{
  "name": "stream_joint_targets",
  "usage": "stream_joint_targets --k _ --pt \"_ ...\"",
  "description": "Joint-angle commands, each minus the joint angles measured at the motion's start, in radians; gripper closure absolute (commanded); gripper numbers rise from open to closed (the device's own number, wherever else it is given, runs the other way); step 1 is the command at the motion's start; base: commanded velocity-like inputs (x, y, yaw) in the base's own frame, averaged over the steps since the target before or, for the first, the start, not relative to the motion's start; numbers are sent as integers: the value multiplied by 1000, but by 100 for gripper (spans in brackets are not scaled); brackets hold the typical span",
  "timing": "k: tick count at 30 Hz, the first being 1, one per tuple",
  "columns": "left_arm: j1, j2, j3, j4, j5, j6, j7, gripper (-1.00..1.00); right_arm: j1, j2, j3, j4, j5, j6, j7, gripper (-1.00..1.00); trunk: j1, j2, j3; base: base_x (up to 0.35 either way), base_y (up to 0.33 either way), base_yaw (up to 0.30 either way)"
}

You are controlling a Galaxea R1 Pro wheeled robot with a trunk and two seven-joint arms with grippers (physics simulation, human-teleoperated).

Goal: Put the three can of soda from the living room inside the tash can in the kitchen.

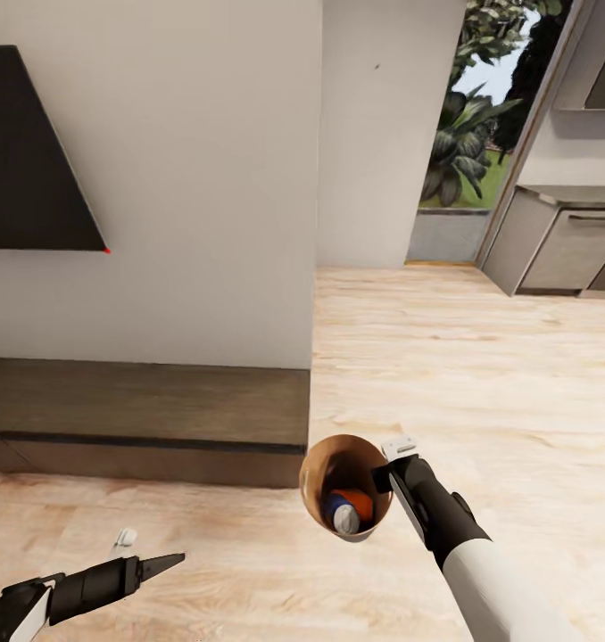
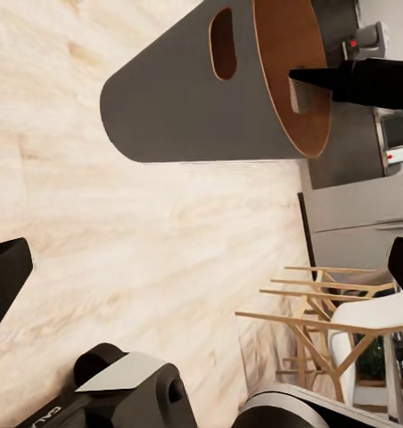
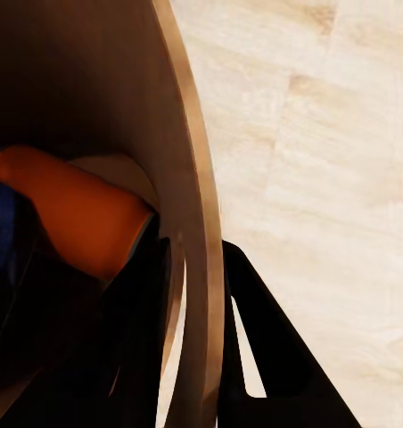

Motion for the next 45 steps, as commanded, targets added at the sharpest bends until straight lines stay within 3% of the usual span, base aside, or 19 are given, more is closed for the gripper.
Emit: stream_joint_targets --k 1,21,30,45 --pt "0 0 0 0 0 0 0 -100 0 0 -1 -1 -7 0 4 100 0 0 0 0 0 289" --pt "0 0 -1 0 0 0 0 -100 0 0 0 8 -6 -1 4 100 0 0 0 0 0 290" --pt "0 0 -1 0 0 0 0 -100 0 0 57 44 -4 -1 3 100 0 0 0 0 0 290" --pt "0 -2 -1 0 0 0 0 -100 0 0 64 46 -5 -1 3 100 0 0 0 0 0 290"
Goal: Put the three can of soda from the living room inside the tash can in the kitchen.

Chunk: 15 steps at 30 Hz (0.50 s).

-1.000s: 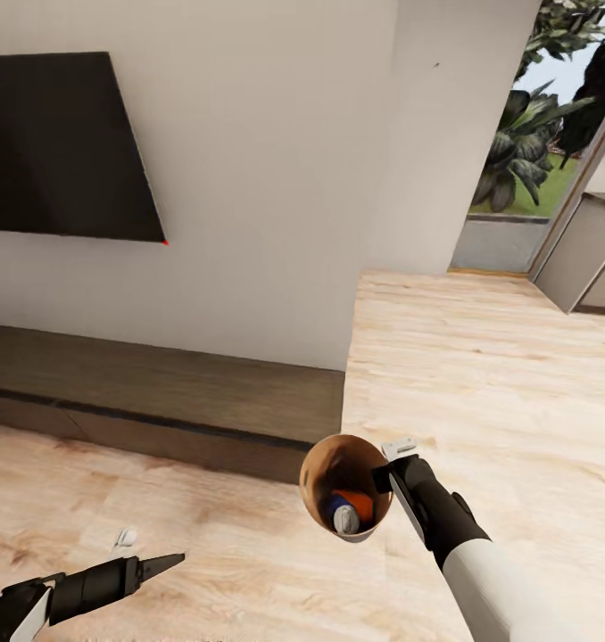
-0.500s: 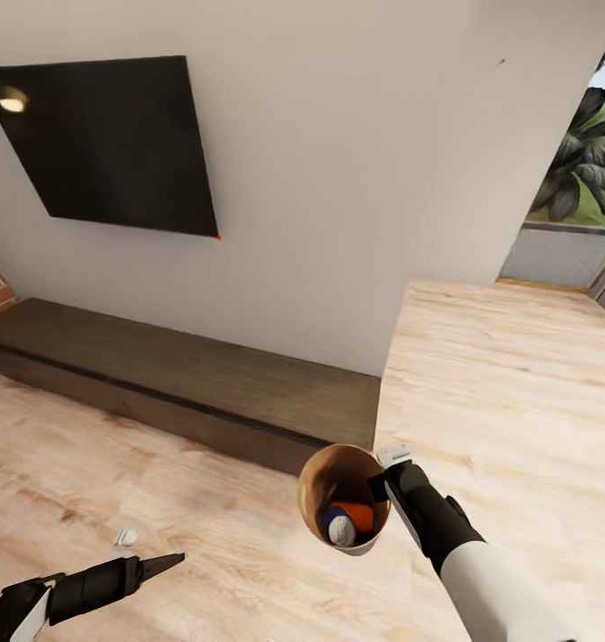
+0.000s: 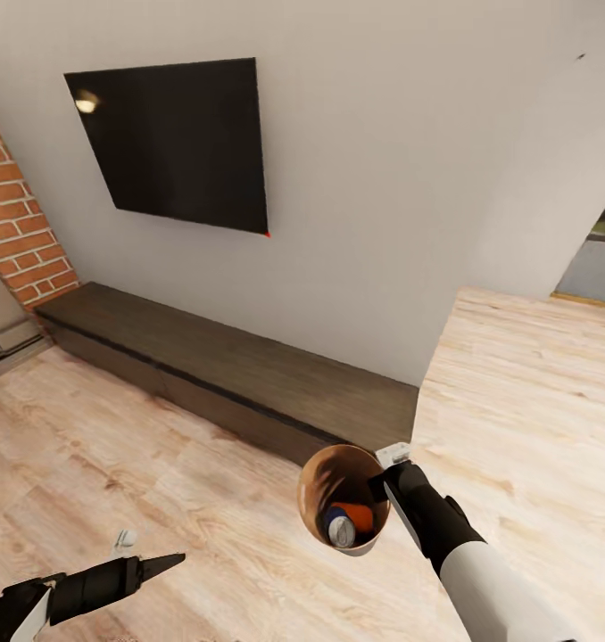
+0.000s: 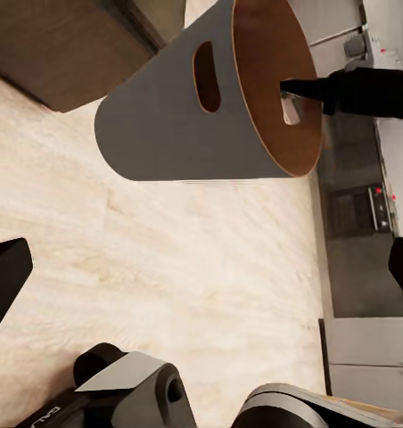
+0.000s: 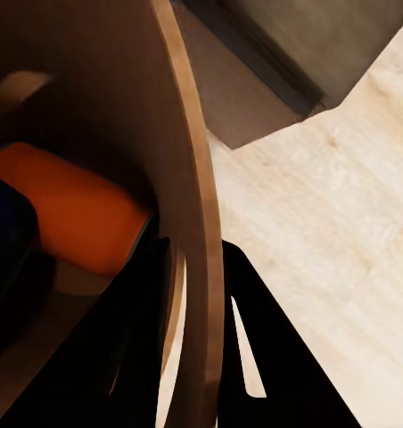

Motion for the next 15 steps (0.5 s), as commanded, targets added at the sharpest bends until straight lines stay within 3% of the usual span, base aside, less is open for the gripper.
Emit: stream_joint_targets --k 1,6,15 --pt "0 0 0 0 0 0 0 -100 0 0 -1 -1 -8 0 5 100 0 0 0 0 0 290" --pt "0 0 0 0 0 0 0 -100 0 0 -1 -1 -9 0 5 100 0 0 0 0 183 290" --pt "0 0 0 0 0 0 -1 -100 0 0 -1 -1 -9 0 5 100 0 0 0 0 292 290"
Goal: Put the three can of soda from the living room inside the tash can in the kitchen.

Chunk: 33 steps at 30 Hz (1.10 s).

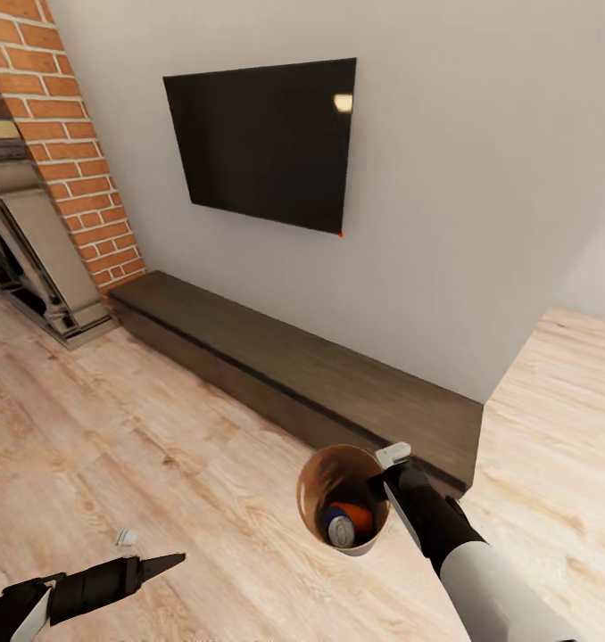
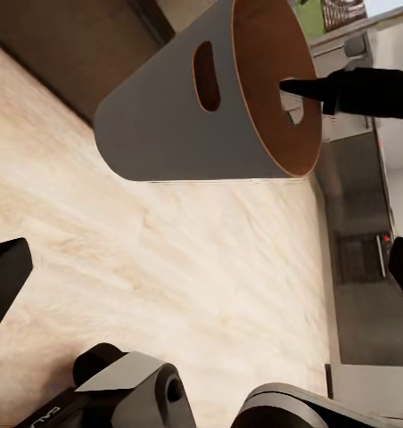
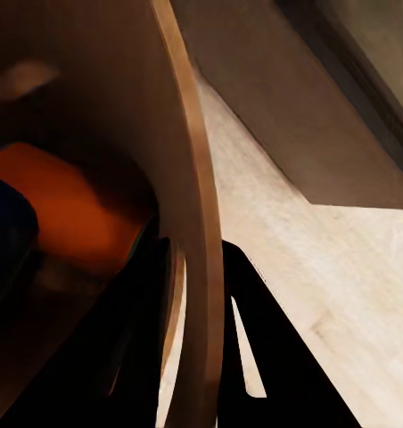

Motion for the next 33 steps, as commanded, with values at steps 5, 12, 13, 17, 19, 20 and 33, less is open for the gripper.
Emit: stream_joint_targets --k 5,12,13,17,19,20,33 --pt "0 0 0 0 0 0 0 -100 0 0 -1 0 -5 0 5 100 0 0 0 15 276 290" --pt "0 0 0 0 0 0 0 -100 0 0 -1 0 -5 0 5 100 0 0 0 175 186 290" --pt "0 0 0 0 -1 0 0 -100 0 0 -1 0 -5 0 4 100 0 0 0 240 167 290" --pt "0 0 0 0 -1 0 -1 -100 0 0 -1 1 -5 -1 4 100 0 0 0 257 181 290" --pt "0 0 0 0 -1 0 -2 -100 0 0 -1 1 -5 -1 4 100 0 0 0 269 190 290" --pt "0 0 -1 0 -1 0 -2 -100 0 0 -1 1 -5 0 5 100 0 0 0 272 195 290" --pt "0 0 -1 0 -1 1 -2 -100 0 0 -1 1 -5 -1 4 100 0 0 0 237 235 290"
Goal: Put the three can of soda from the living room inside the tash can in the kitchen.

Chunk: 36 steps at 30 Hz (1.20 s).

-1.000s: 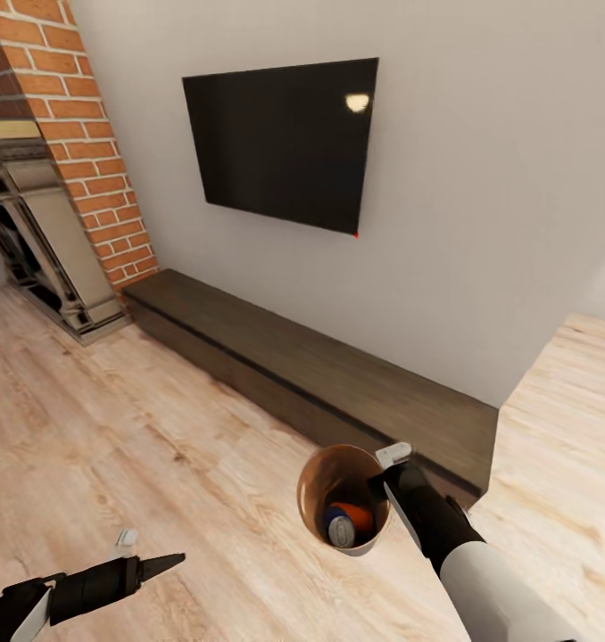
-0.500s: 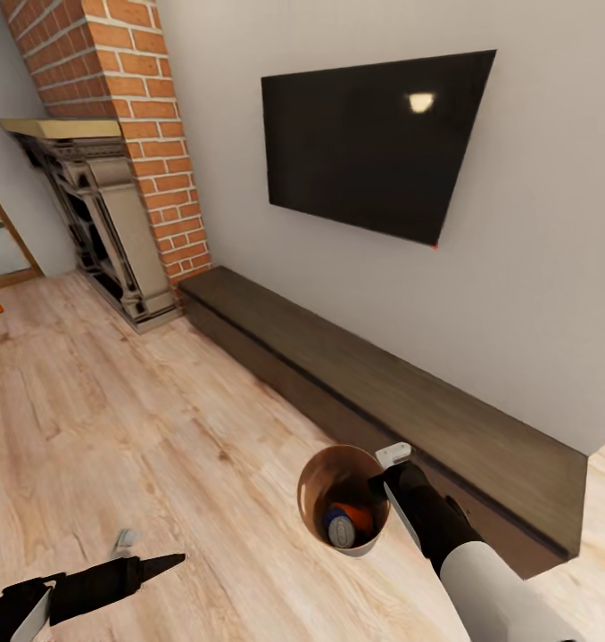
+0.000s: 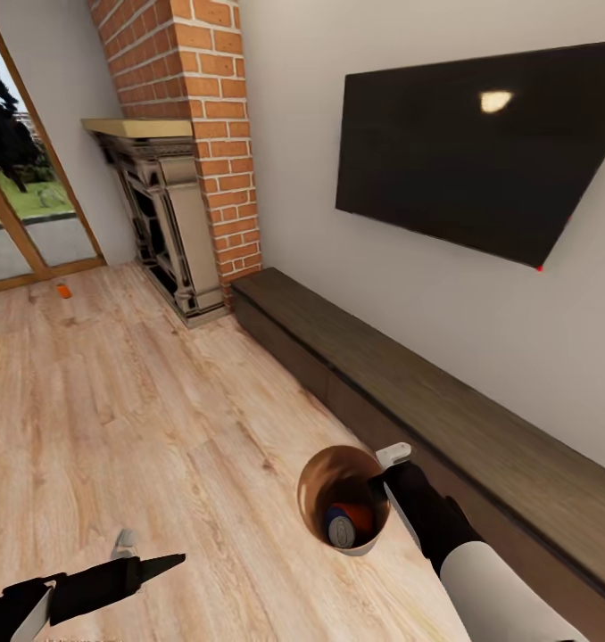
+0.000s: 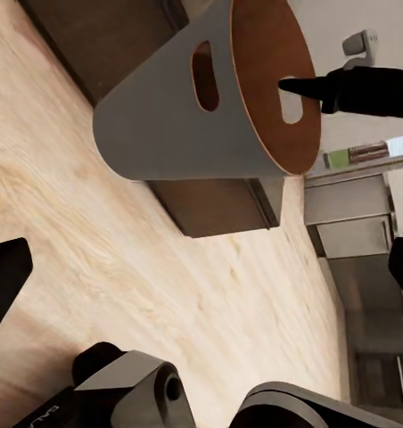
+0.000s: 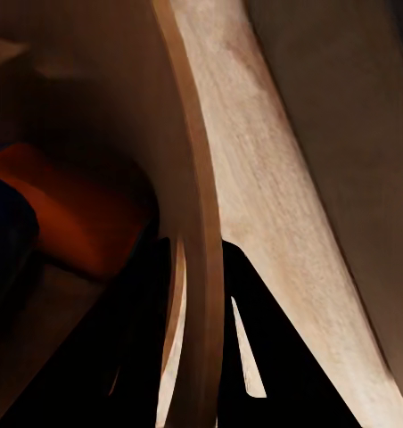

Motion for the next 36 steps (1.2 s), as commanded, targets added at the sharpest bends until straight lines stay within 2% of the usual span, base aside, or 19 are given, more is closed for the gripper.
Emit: stream_joint_targets --k 1,36 --pt "0 0 0 0 0 0 0 -100 0 0 -1 0 -9 0 5 100 0 0 0 189 270 290" --pt "0 0 0 0 0 0 -1 -100 0 0 -1 1 -9 0 5 100 0 0 0 187 277 290"
